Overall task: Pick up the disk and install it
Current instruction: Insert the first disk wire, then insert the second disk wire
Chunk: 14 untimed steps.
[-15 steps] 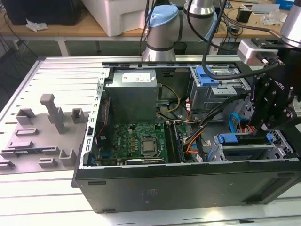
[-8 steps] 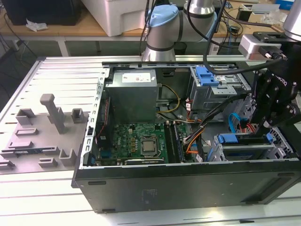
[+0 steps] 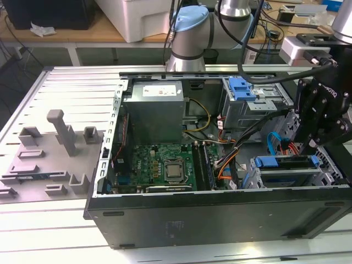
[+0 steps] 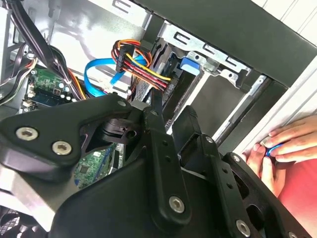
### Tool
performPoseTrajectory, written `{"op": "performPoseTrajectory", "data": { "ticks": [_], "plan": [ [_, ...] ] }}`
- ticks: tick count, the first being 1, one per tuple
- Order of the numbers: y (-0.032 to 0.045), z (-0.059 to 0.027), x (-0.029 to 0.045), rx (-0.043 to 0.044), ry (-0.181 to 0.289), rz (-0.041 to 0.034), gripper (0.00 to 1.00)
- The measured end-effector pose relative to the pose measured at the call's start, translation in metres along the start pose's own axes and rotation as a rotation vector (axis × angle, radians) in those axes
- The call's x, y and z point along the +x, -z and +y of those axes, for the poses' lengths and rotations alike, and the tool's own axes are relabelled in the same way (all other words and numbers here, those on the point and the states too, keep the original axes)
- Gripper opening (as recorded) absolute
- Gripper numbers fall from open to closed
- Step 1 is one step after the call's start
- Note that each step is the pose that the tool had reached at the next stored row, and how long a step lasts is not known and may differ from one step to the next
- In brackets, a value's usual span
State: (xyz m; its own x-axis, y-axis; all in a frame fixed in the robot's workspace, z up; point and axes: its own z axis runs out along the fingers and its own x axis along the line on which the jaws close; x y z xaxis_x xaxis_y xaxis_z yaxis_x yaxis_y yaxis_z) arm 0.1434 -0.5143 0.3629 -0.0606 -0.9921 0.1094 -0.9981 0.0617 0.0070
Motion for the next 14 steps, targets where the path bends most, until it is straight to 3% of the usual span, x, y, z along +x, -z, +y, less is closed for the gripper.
{"op": "performPoseTrajectory", "data": {
  "ticks": [6,8,14],
  "plan": [
    [0.0038,0.0001,-0.0001,0.0003,0.001,-0.0004,0.36],
    [0.004,0.0001,-0.0001,0.0009,0.002,0.0073,0.36],
    [0.004,0.0001,-0.0001,0.001,0.002,0.0082,0.36]
  ]
}}
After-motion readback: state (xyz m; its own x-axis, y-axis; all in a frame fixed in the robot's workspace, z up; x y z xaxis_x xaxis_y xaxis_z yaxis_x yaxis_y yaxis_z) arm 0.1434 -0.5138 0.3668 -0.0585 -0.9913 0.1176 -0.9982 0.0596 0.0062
